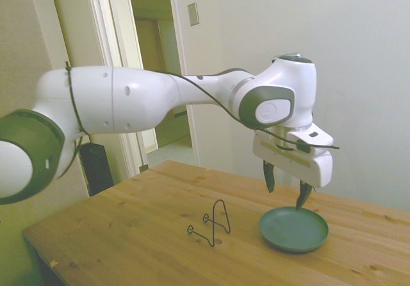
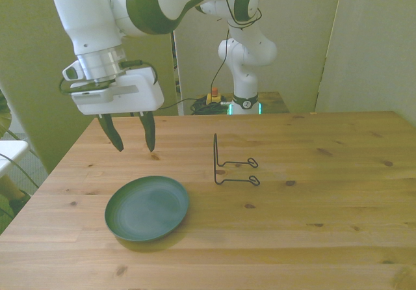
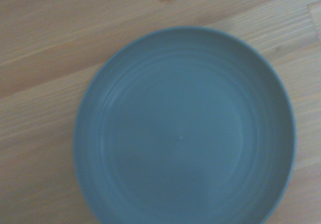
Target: Load the plate
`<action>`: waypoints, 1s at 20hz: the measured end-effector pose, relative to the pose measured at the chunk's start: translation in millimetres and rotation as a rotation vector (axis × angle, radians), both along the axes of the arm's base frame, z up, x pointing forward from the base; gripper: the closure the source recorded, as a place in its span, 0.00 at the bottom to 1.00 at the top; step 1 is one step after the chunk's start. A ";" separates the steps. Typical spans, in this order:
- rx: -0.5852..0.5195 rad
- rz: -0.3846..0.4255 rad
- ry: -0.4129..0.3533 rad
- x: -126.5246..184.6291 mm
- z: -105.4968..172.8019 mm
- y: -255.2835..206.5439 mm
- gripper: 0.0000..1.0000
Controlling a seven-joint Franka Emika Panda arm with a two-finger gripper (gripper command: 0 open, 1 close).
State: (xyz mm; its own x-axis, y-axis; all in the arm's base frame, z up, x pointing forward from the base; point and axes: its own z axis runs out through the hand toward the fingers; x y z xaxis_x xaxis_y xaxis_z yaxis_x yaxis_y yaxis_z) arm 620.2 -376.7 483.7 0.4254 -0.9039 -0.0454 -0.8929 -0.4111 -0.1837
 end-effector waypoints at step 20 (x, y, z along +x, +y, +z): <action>-0.012 0.003 0.023 35.5 -95.5 -27.1 0.00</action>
